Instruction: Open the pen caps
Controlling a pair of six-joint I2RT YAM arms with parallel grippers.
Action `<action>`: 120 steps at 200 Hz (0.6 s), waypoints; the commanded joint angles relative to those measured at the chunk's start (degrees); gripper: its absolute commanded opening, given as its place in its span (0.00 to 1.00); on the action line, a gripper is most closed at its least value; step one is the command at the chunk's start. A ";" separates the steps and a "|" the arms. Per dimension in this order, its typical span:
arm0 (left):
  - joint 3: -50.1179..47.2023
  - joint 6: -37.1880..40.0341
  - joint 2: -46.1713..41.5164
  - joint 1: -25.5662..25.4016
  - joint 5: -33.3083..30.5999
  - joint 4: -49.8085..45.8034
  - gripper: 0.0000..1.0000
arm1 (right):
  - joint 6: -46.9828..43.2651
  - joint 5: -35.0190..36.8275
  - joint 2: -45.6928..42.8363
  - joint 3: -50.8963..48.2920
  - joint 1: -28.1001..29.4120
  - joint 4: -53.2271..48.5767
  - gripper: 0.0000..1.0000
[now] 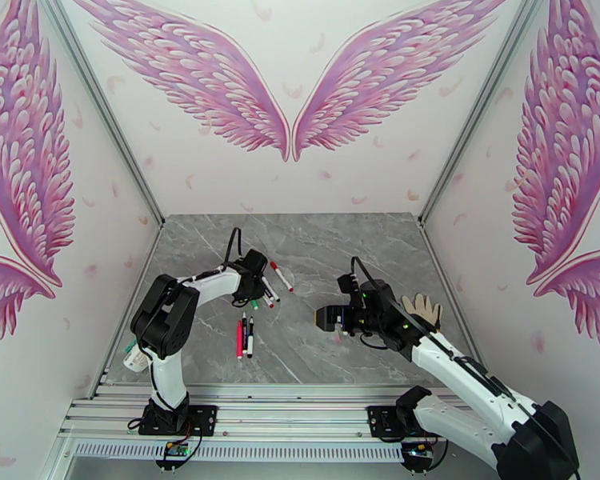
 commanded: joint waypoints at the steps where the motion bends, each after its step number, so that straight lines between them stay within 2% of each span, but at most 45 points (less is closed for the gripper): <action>1: 0.82 -0.39 3.44 0.79 1.14 2.74 0.30 | -0.57 1.34 -0.92 0.58 0.51 -0.75 0.99; 38: 0.76 -0.69 4.27 0.80 0.52 2.63 0.30 | -0.83 1.38 -0.57 0.41 0.46 -0.60 0.99; 81: 0.51 -1.21 3.58 0.93 0.30 2.82 0.24 | -0.66 1.58 -1.31 -0.42 0.47 -0.36 0.99; 120: 0.50 -2.57 2.04 1.07 0.86 3.76 0.23 | -0.35 1.56 -2.56 -1.34 0.50 -0.52 0.99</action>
